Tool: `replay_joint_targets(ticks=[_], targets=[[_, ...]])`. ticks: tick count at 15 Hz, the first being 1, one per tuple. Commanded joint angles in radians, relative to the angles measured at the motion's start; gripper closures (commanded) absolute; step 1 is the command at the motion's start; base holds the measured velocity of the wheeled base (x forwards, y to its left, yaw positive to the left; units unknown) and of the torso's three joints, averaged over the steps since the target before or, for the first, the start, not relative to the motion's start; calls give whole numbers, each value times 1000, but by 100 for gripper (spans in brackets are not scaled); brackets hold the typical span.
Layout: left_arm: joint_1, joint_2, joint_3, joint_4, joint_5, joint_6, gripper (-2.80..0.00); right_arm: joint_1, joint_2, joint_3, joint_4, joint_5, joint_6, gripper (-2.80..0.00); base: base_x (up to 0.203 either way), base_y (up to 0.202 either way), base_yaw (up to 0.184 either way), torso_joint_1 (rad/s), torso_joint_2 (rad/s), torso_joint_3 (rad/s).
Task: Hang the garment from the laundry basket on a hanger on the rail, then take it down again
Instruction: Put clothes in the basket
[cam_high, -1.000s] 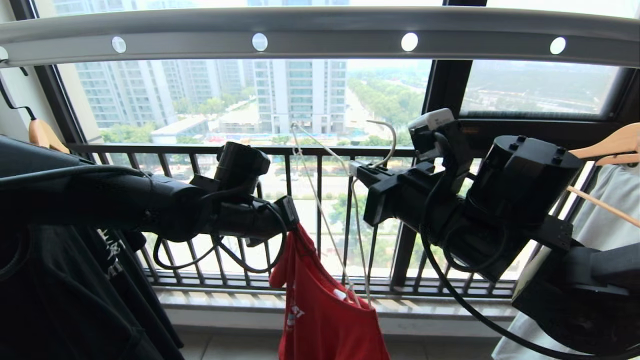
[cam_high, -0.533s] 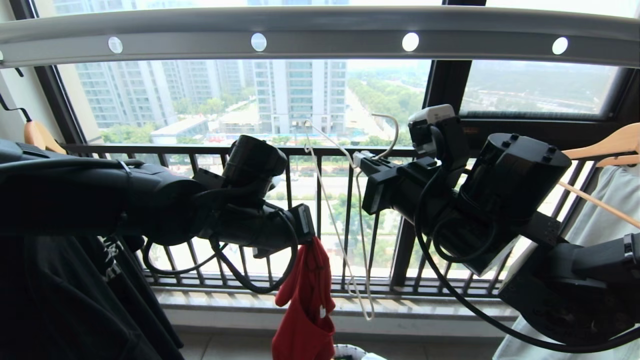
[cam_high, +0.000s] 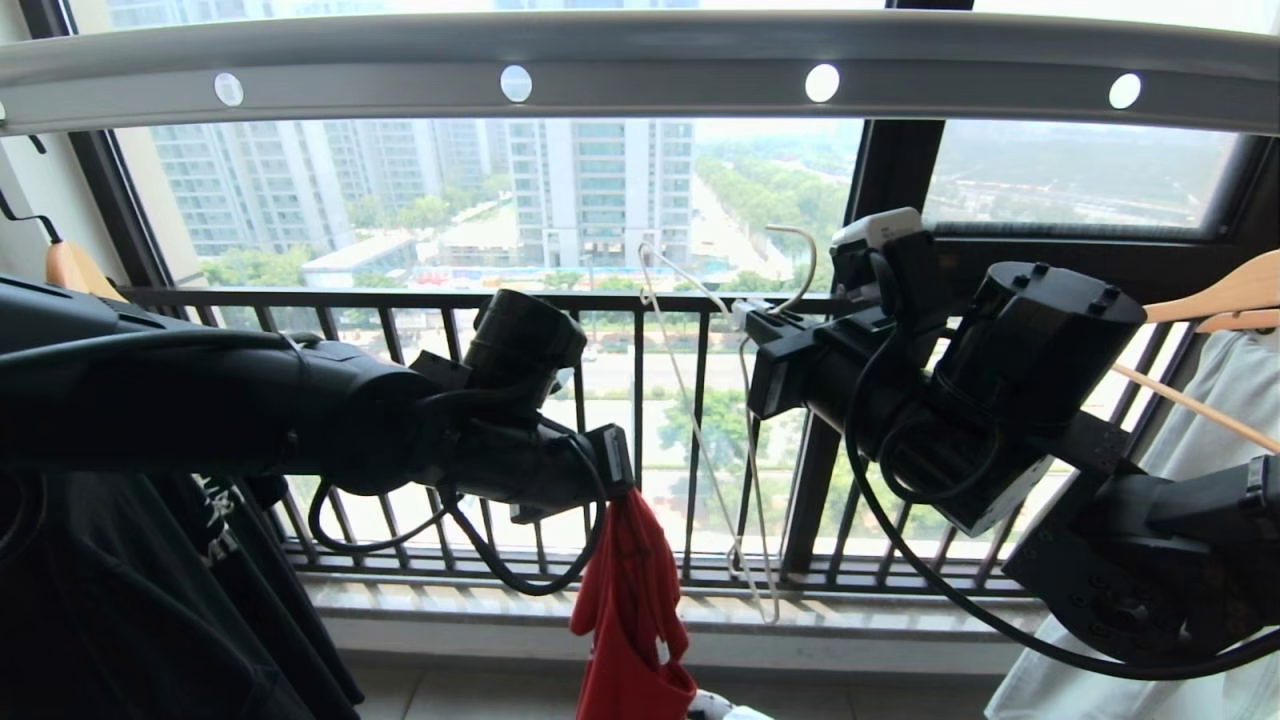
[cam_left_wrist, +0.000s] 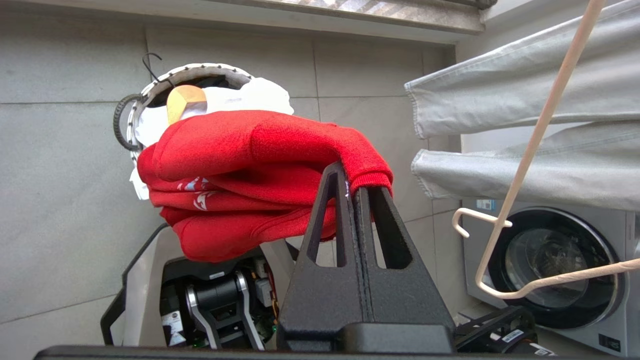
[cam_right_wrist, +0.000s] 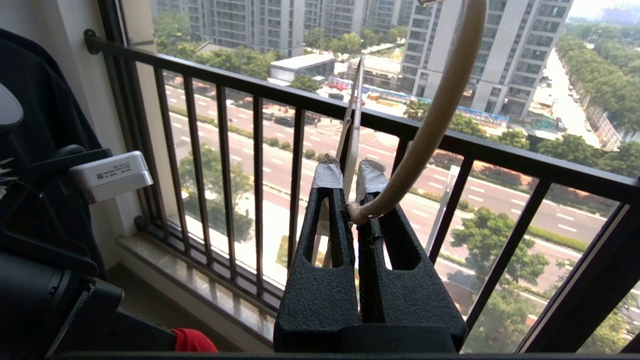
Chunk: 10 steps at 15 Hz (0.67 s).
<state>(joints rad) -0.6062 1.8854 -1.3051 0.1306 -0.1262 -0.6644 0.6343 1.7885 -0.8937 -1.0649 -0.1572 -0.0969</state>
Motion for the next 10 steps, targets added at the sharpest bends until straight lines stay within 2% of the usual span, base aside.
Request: replay_joint_targets(ticks=[1,3,5,7,10], targets=[[0,63,-17,2,47,33,0,-19,-15,9,3,0,-22,0,0,0,0,0,0,0],[1,107,-29,3,76,134,0,-29,-54,7,67,7,-34,0,0,0,0,0,0,0],[9,136,-56,5,80,222,0,-32,-88,5,126,17,-37,0,0,0,0,0,0,0],[26,174,-64,5,80,338,0,-39,-127,5,198,24,-37,0,0,0,0,0,0,0],[36,251,-96,0,99,428,0,-62,-164,2,207,46,-37,0,0,0,0,0,0,0]])
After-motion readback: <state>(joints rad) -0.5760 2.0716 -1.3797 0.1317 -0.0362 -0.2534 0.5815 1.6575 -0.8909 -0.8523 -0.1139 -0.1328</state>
